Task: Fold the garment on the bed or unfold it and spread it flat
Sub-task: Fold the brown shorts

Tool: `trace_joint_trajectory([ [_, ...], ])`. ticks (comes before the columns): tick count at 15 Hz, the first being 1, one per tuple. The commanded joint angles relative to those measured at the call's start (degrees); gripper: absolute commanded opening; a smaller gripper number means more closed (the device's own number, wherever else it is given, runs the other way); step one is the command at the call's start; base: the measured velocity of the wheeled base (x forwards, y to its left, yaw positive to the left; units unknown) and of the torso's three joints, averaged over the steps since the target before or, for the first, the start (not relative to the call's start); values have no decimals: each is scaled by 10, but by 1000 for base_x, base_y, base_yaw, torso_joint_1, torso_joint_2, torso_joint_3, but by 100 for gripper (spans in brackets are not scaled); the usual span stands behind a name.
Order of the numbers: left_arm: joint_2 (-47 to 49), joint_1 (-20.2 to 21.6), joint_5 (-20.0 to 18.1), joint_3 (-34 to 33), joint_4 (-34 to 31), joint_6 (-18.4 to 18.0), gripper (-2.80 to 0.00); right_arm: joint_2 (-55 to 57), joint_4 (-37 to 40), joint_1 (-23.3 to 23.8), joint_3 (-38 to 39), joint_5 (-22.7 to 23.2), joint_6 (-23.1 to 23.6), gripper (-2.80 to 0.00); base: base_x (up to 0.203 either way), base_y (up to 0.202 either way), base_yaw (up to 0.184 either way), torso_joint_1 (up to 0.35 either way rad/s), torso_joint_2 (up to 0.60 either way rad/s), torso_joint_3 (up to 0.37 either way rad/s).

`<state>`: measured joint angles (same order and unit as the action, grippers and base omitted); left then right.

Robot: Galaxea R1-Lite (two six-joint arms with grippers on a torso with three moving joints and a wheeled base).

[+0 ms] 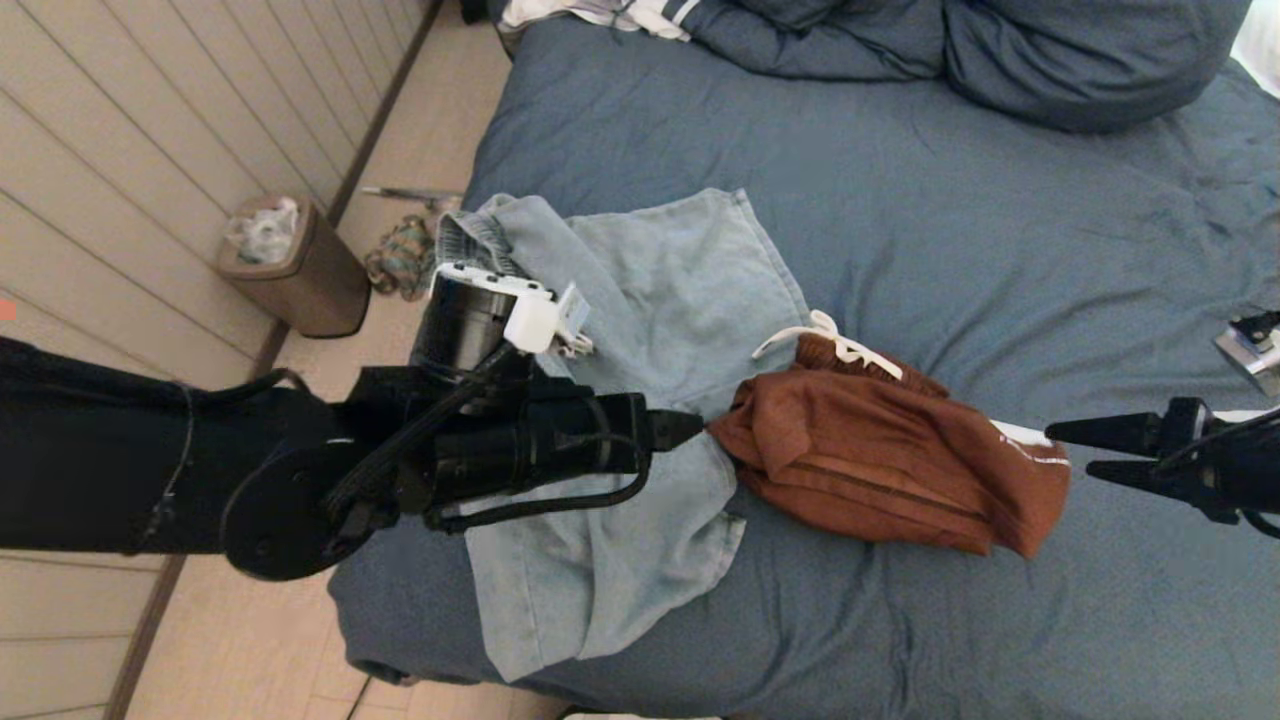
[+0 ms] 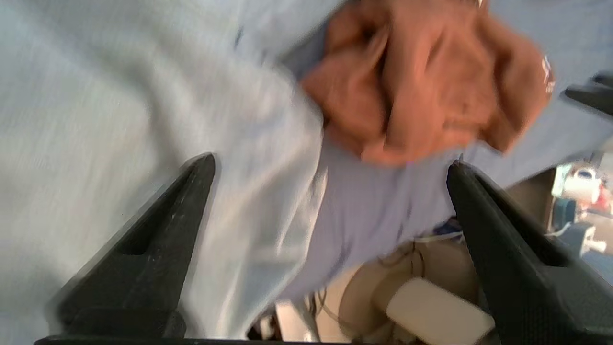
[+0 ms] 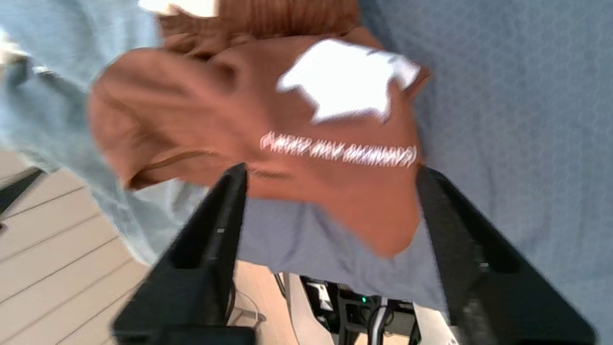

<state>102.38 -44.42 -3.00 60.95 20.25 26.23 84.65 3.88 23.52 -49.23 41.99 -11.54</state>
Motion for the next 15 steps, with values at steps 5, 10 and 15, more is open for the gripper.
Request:
trace_joint_trajectory([
  [5, -61, 26, 8, -134, 68, 23, -280, -103, 74, 1, 50, 1, 10, 0, 0, 0, 0, 0, 0, 0],
  [10, -56, 29, 0, -185, 92, 31, -280, -44, 165, -192, 46, -111, 63, 0, 0, 0, 0, 0, 0, 0],
  [15, -59, 24, -2, -221, 146, 40, -280, 21, 84, -370, 36, -264, 32, -280, 0, 0, 0, 0, 0, 0],
])
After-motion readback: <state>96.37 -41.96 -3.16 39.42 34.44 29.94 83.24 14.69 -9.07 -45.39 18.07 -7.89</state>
